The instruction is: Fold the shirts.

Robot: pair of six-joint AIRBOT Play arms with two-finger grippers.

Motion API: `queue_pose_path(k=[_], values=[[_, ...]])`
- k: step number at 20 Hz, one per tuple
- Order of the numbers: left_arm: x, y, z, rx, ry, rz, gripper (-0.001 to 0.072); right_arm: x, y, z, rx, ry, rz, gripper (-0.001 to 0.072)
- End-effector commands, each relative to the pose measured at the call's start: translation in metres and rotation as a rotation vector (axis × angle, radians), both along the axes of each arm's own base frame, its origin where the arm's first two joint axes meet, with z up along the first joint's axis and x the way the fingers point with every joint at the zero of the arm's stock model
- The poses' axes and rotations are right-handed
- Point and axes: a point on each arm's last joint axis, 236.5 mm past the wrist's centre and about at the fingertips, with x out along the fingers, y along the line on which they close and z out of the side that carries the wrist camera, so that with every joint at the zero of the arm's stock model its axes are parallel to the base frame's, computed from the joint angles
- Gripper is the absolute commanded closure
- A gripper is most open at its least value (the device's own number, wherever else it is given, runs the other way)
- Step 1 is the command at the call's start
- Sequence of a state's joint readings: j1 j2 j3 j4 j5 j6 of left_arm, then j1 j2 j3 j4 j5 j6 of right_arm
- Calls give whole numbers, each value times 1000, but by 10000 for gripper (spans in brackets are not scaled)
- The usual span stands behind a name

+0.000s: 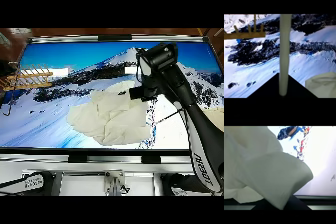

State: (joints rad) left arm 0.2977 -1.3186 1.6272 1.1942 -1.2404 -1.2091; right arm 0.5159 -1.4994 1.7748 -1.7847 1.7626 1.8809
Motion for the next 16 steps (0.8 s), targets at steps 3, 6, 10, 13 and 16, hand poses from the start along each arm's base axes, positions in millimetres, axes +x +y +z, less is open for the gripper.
queue_pose_path(k=[3, 6, 10, 13, 16], values=[[-98, -124, -53, 155, 152, -328, 654, 11, -41, -1, 9, 25, -72, 632], [-167, -163, -72, 171, 152, -507, 655, 16, -58, -1, 5, 27, -84, 632], [-270, -194, -91, 220, 209, -849, 655, 23, -68, 0, -7, 11, -66, 632], [-302, -198, -99, 275, 219, -957, 655, 25, -71, 1, -20, 5, -54, 632], [-303, -202, -113, 344, 225, -1018, 655, 23, -68, 4, -14, 5, -37, 633]])
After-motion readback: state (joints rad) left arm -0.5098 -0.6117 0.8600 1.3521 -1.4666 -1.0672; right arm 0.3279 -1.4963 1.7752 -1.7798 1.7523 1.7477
